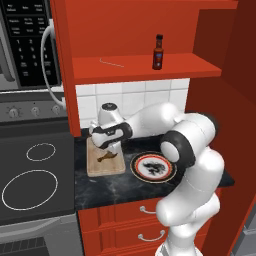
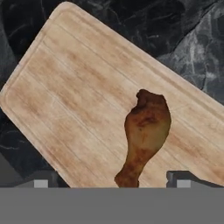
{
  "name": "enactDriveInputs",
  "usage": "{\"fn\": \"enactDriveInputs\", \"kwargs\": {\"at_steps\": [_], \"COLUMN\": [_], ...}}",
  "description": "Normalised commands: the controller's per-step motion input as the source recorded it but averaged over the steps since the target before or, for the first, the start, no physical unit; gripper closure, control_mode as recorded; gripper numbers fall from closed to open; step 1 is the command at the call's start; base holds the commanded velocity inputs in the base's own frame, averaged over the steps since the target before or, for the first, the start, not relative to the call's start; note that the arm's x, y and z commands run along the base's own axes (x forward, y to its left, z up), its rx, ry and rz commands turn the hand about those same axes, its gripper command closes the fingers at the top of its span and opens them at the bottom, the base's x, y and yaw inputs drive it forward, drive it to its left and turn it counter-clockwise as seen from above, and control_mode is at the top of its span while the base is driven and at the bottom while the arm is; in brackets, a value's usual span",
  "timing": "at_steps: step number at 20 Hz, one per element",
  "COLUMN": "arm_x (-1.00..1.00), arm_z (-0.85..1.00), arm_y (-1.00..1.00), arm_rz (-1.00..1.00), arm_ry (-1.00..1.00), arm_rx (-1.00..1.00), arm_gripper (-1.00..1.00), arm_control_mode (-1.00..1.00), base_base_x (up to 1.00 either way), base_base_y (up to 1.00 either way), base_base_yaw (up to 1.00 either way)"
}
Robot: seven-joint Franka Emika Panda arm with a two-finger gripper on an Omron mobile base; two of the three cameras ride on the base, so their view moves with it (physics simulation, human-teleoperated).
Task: Pick the chicken drumstick from the plate and place it on the cutting board. Then pick the condiment bottle from the cabinet and place it next to the cutting board.
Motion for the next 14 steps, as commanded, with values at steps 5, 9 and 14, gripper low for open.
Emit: {"fn": "enactDriveInputs", "kwargs": {"at_steps": [5, 9, 14], "arm_x": [-0.02, -0.21, -0.33], "arm_z": [0.34, 0.19, 0.18], "arm_y": [-0.01, -0.16, -0.21], "arm_rz": [0.0, 0.0, 0.0], "arm_ry": [-0.09, -0.05, -0.03], "arm_rx": [0.0, 0.0, 0.0], "arm_gripper": [-1.0, -1.0, -1.0], "arm_control_mode": [-1.0, -1.0, -1.0], "base_base_x": [0.0, 0.0, 0.0], "base_base_y": [0.0, 0.0, 0.0], "base_base_yaw": [0.0, 0.0, 0.0]}}
